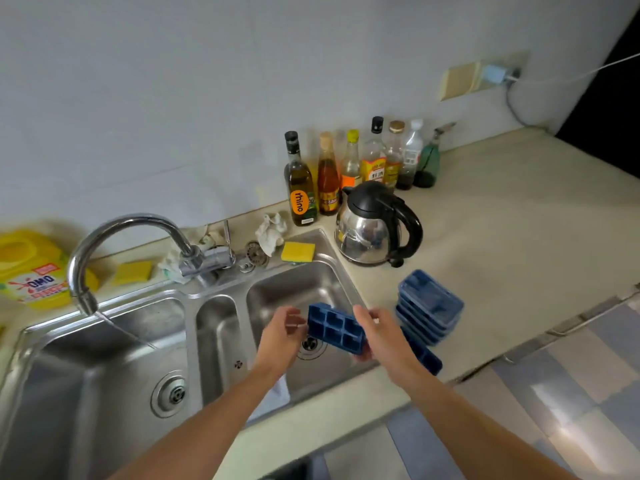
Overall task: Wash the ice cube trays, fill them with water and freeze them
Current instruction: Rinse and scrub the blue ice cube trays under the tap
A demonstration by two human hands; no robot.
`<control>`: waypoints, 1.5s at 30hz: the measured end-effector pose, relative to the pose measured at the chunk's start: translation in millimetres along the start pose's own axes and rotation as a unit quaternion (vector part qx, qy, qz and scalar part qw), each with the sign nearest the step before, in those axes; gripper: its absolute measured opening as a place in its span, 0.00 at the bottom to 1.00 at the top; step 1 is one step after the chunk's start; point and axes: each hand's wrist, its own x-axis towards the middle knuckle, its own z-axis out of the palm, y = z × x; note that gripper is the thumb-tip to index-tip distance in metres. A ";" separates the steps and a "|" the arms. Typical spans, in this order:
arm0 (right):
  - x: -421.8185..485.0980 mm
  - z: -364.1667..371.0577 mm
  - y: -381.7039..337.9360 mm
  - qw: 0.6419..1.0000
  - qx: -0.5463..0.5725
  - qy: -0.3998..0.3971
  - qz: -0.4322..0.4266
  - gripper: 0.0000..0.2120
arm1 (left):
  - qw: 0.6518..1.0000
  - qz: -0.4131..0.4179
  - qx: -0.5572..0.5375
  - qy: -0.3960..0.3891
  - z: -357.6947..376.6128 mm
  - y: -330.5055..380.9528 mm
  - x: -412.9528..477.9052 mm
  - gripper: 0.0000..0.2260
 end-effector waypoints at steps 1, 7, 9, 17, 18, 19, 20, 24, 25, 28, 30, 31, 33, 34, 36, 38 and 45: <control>-4.5 -10.4 1.3 0.999 0.040 -0.010 0.030 0.20 | 1.000 -0.006 -0.014 0.001 8.5 8.2 -5.4 0.07; -23.0 -59.7 27.2 0.981 0.155 -0.051 0.100 0.24 | 1.000 -0.016 -0.016 -0.016 55.0 34.0 -24.1 0.08; -29.6 -77.7 39.5 0.984 0.139 -0.052 0.099 0.21 | 1.000 -0.024 -0.004 -0.016 69.7 41.0 -25.9 0.08; -35.1 -123.5 68.1 0.995 0.044 0.040 0.084 0.07 | 0.996 -0.013 0.043 -0.079 123.9 61.3 -19.7 0.06; -33.1 -125.9 68.4 0.994 0.038 0.052 0.083 0.06 | 0.995 -0.013 0.047 -0.082 128.5 62.1 -17.7 0.06; -31.4 -127.7 68.8 0.994 0.035 0.065 0.085 0.06 | 0.995 -0.016 0.052 -0.085 132.6 62.3 -15.4 0.06; -29.7 -129.0 69.2 0.992 0.035 0.077 0.088 0.07 | 0.994 -0.020 0.055 -0.088 135.7 61.9 -13.4 0.06; -25.4 -130.3 74.5 0.991 0.007 0.094 0.097 0.08 | 0.991 -0.028 0.081 -0.105 142.7 58.7 -6.7 0.07; -23.9 -129.3 76.3 0.990 -0.005 0.097 0.102 0.09 | 0.989 -0.029 0.092 -0.108 143.9 57.6 -5.9 0.07; -20.2 -126.5 81.9 0.987 -0.088 0.103 0.087 0.09 | 0.987 -0.026 0.116 -0.107 146.4 55.1 -4.7 0.08; -18.6 -127.2 84.8 0.982 -0.146 0.105 0.064 0.10 | 0.985 -0.005 0.135 -0.104 147.1 53.8 -3.5 0.10; -18.2 -128.4 85.0 0.978 -0.165 0.111 0.055 0.12 | 0.985 -0.004 0.137 -0.109 146.6 53.2 -2.7 0.10; -18.8 -132.4 81.6 0.971 -0.190 0.139 0.038 0.15 | 0.984 -0.019 0.119 -0.131 144.0 52.0 -1.7 0.10; -19.5 -135.7 77.6 0.967 -0.196 0.158 0.027 0.17 | 0.983 -0.025 0.112 -0.143 141.9 52.1 -1.0 0.10; -21.6 -142.6 66.3 0.958 -0.208 0.197 -0.022 0.21 | 0.981 -0.019 0.115 -0.153 137.4 51.3 2.9 0.08; -23.5 -147.7 52.8 0.932 -0.253 0.233 -0.109 0.22 | 0.983 -0.017 0.103 -0.149 133.2 51.6 7.3 0.05; -5.0 -146.2 9.1 0.846 -0.447 0.190 -0.219 0.30 | 0.985 -0.025 0.067 -0.158 119.3 70.9 14.9 0.05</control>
